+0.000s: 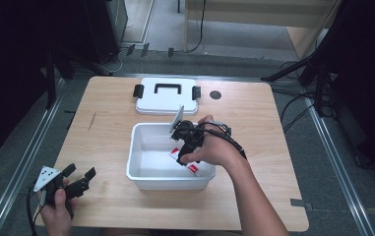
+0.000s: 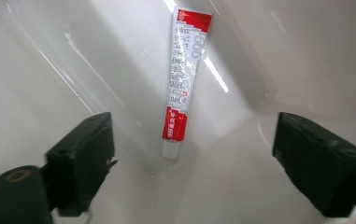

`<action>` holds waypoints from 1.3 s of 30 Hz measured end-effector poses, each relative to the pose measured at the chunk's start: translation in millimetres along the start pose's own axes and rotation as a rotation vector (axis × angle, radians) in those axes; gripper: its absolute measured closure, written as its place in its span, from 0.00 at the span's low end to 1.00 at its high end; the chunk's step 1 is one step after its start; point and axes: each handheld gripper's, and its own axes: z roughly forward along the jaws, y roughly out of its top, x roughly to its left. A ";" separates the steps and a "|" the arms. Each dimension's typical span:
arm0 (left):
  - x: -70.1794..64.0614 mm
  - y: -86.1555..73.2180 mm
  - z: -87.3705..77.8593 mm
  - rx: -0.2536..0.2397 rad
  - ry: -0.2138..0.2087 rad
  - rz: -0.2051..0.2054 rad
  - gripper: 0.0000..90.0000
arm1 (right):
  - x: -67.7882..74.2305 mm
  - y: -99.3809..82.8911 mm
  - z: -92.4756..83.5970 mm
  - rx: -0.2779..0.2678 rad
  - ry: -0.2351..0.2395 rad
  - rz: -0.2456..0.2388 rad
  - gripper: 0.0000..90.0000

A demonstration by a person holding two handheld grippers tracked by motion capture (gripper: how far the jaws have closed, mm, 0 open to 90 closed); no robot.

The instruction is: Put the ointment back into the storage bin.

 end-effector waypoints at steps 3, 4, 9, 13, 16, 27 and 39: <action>-0.1 0.0 0.2 -0.002 0.000 -0.002 0.19 | -0.6 -2.6 -11.2 -0.017 0.000 0.008 0.04; 0.1 0.0 0.2 -0.002 0.000 -0.001 0.19 | -1.0 -3.6 -14.8 -0.019 0.002 0.020 0.01; 0.1 0.0 0.3 -0.003 0.001 -0.002 0.19 | -8.9 -11.5 -31.7 -0.080 0.011 0.043 0.00; 0.0 0.1 0.2 -0.002 0.000 -0.002 0.19 | -15.8 -21.4 -43.0 -0.107 -0.005 0.056 0.00; -0.1 0.1 0.2 -0.001 0.001 -0.002 0.19 | -22.3 -30.3 -50.1 -0.120 -0.018 0.073 0.00; -0.4 0.0 0.5 -0.003 0.003 -0.002 0.19 | -47.1 -66.9 -65.7 -0.168 -0.073 0.144 0.00; -0.3 0.0 0.1 0.001 0.002 0.002 0.19 | -72.0 -111.6 -52.3 -0.222 -0.067 0.258 0.00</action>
